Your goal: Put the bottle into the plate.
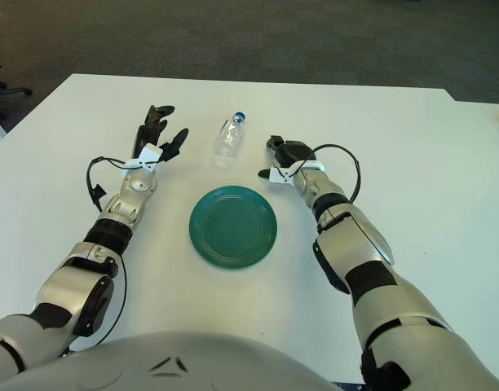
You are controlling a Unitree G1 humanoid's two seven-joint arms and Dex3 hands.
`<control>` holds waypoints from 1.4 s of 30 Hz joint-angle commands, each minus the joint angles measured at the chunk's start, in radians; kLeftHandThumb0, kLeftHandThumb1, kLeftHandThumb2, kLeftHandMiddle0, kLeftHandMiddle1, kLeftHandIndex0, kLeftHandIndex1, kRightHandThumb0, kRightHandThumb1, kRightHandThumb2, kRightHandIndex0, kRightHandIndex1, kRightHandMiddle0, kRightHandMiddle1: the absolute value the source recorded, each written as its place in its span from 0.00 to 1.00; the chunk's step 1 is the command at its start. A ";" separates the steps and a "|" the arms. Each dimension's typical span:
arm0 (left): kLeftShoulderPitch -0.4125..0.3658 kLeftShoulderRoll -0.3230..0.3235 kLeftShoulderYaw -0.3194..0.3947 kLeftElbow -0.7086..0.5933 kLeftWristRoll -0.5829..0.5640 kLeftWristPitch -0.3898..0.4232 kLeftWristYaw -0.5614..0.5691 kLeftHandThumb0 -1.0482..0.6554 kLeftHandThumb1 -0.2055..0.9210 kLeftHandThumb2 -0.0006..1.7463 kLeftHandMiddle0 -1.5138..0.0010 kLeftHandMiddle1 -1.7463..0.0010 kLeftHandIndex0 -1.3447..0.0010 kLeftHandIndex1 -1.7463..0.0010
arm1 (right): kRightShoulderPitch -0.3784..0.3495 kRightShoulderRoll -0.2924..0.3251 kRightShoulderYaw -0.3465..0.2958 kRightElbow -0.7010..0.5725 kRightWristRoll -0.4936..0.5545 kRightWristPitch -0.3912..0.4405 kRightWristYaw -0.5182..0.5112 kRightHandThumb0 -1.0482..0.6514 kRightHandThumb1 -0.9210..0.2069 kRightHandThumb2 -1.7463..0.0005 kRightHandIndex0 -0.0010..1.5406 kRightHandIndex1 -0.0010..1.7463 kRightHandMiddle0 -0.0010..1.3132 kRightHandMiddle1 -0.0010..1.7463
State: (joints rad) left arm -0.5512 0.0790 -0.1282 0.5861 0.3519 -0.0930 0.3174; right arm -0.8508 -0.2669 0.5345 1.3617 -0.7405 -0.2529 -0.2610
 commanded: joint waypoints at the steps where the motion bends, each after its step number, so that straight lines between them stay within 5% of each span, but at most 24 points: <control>1: -0.031 0.021 -0.024 -0.027 0.036 0.068 -0.032 0.04 1.00 0.25 0.68 0.95 0.88 0.52 | 0.052 0.011 0.001 0.030 -0.001 0.040 0.032 0.21 0.00 0.87 0.35 0.01 0.00 0.45; 11: -0.108 0.038 -0.051 0.046 0.075 0.145 -0.060 0.01 1.00 0.24 0.72 0.98 0.93 0.53 | 0.053 0.021 -0.013 0.030 0.016 0.049 0.032 0.21 0.00 0.86 0.35 0.02 0.00 0.44; 23: -0.185 0.036 -0.066 0.147 0.073 0.135 -0.046 0.01 1.00 0.22 0.74 0.99 0.94 0.53 | 0.056 0.026 -0.027 0.029 0.021 0.052 0.032 0.21 0.00 0.86 0.35 0.01 0.00 0.45; 42: -0.370 -0.027 -0.103 0.497 0.070 0.063 0.001 0.01 1.00 0.22 0.76 1.00 0.96 0.53 | 0.089 0.029 -0.095 0.020 0.076 0.034 -0.006 0.19 0.00 0.84 0.33 0.00 0.00 0.45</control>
State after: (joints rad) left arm -0.8919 0.0493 -0.2260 1.0478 0.4181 -0.0142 0.3120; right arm -0.8161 -0.2389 0.4416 1.3540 -0.6743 -0.2389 -0.2842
